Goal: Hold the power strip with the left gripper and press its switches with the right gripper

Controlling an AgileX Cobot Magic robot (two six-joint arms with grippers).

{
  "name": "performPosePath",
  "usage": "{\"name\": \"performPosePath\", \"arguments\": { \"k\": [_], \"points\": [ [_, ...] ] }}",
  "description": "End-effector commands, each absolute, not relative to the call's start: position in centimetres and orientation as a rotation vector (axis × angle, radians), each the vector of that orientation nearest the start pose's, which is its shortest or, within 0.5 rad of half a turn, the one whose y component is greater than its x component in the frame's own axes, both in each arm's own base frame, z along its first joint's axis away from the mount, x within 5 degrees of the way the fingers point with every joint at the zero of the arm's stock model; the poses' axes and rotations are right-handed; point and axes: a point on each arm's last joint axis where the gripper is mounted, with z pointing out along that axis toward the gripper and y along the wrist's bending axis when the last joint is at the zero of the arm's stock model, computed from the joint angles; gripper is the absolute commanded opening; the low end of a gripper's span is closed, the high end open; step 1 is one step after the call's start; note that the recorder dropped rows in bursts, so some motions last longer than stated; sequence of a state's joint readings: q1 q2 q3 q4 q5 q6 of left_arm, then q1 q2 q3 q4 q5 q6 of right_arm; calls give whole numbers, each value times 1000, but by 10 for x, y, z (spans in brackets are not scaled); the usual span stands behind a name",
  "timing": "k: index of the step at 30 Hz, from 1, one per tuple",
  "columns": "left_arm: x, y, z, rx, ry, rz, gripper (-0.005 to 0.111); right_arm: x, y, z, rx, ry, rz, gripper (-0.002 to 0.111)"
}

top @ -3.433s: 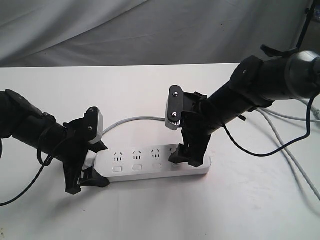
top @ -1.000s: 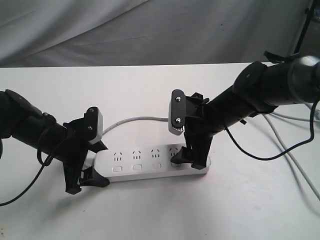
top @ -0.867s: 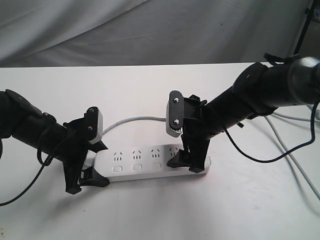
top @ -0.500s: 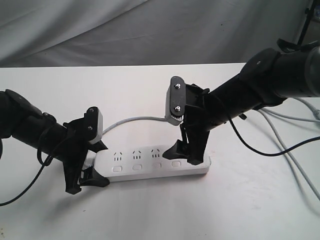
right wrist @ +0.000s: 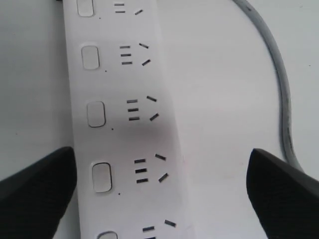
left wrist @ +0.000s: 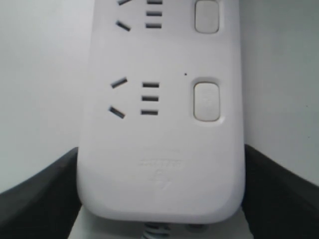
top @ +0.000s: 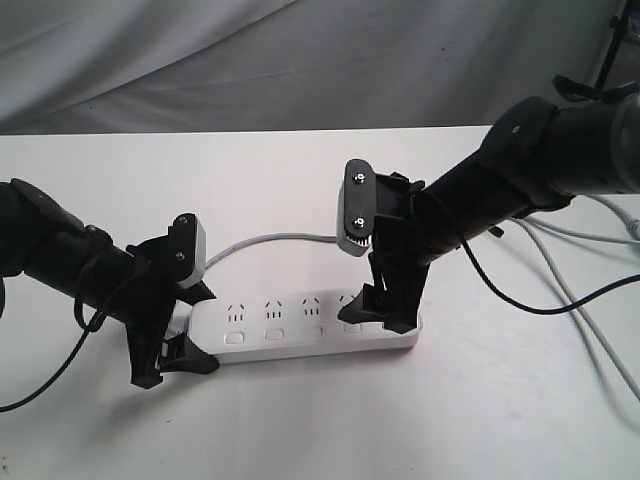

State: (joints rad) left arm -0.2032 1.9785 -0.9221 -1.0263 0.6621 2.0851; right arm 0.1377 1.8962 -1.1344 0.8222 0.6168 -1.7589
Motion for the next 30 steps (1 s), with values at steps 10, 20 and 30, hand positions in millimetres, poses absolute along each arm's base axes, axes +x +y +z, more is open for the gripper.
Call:
{"name": "performPosePath", "arguments": {
  "k": [10, 20, 30],
  "points": [
    [310, -113, 96, 1760, 1984, -482, 0, 360, 41, 164, -1432, 2136, 360, 85],
    [310, -113, 96, 1760, 1984, -482, 0, 364, 42, 158, -1410, 2140, 347, 85],
    [310, -113, 96, 1760, 1984, -482, 0, 367, 40, 144, -1403, 2167, 338, 85]
  ]
}}
